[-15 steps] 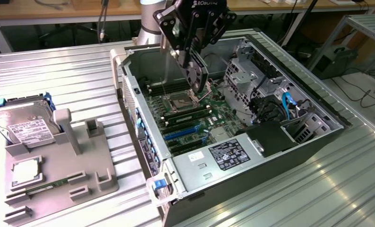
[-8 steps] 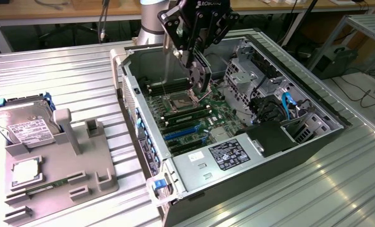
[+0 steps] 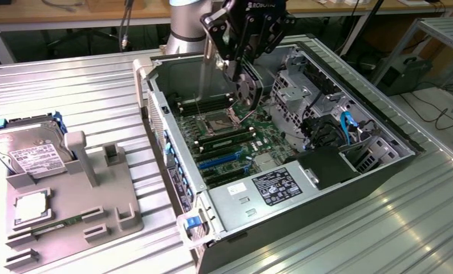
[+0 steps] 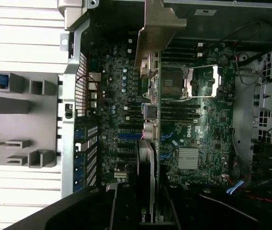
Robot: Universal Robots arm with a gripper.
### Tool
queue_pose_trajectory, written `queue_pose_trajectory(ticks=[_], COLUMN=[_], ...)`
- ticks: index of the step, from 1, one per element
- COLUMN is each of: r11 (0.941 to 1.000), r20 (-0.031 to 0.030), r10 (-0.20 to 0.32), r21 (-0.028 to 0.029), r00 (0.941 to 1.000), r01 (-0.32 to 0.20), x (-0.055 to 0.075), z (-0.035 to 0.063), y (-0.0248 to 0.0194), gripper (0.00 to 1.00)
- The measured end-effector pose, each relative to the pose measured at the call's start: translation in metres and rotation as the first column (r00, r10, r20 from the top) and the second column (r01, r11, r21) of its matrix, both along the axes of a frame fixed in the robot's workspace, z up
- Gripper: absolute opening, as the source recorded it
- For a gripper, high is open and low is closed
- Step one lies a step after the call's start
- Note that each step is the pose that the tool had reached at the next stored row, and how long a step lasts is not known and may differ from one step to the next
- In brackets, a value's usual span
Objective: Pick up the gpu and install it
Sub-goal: 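Pick up the gpu and move the gpu toward the slot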
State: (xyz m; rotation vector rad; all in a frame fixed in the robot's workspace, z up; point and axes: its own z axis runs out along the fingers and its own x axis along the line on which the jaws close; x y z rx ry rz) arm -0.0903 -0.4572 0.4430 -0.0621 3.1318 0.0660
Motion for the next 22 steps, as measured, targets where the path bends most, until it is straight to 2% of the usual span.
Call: queue_pose_trajectory(ticks=[22], r11=[1.0], r20=[0.0003], r10=[0.0], r21=[-0.0001], r00=[1.0], r01=[0.0], x=[0.022], z=[-0.0015], y=[0.0002], gripper=[0.27])
